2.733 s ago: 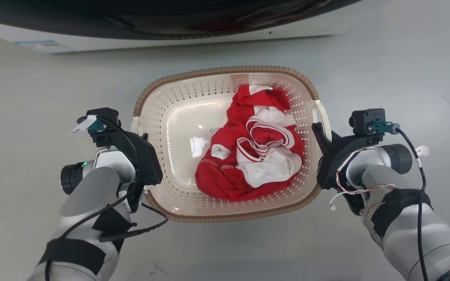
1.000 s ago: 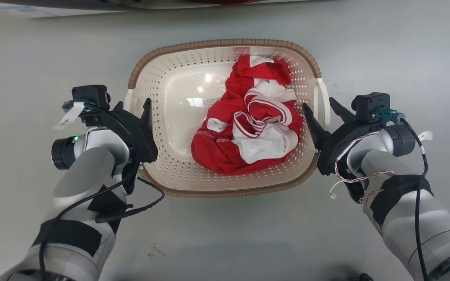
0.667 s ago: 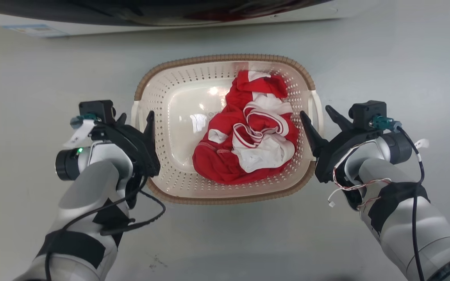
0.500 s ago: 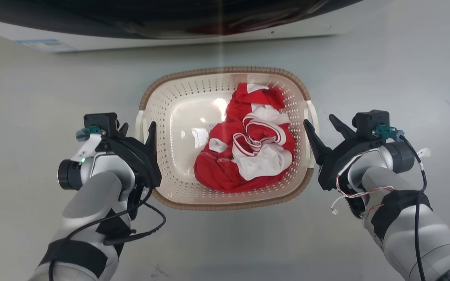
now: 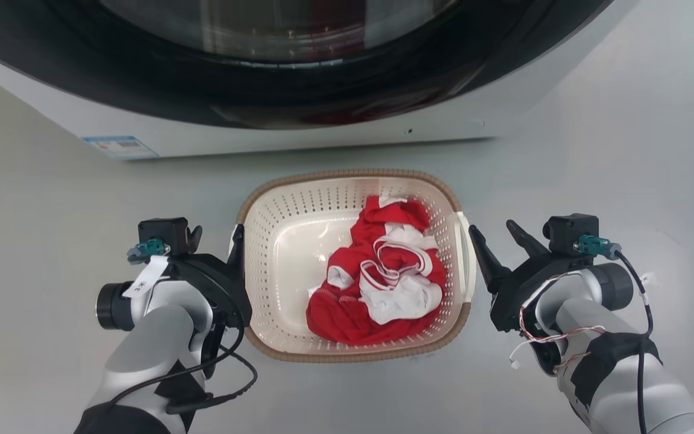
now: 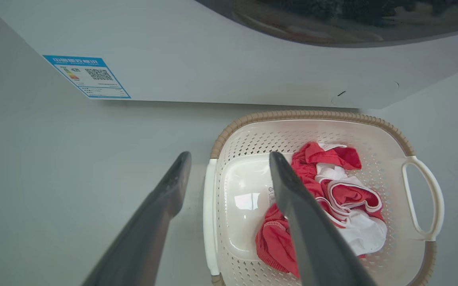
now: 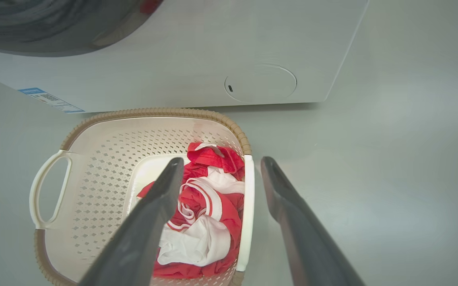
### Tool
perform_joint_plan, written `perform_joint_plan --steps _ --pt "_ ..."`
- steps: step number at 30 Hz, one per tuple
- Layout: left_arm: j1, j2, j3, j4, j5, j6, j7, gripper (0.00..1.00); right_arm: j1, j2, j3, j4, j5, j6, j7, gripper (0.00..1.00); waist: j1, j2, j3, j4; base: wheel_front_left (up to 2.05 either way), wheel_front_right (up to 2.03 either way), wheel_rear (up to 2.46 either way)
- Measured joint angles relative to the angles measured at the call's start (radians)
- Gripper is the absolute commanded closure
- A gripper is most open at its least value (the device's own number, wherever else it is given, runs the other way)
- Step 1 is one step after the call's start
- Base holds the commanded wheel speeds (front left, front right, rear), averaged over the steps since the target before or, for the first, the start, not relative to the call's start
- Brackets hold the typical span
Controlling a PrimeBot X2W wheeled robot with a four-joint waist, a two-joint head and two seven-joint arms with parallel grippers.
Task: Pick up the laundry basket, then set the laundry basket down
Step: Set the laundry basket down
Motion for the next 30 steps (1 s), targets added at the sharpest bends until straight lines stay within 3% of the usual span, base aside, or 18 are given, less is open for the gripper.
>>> perform_joint_plan --steps 13,30 --pt "0.071 0.001 0.007 -0.068 0.020 0.016 -0.019 0.00 0.098 -0.016 -0.071 -0.075 0.009 -0.002 0.000 0.00 0.0000 0.0000 -0.165 -0.004 0.00 0.00 0.00" --pt "0.240 0.089 0.061 -0.349 0.096 0.101 -0.019 0.00 0.218 -0.071 -0.153 -0.286 -0.069 -0.072 0.000 0.00 0.0001 0.0000 -0.354 0.003 0.00 0.00 0.00"
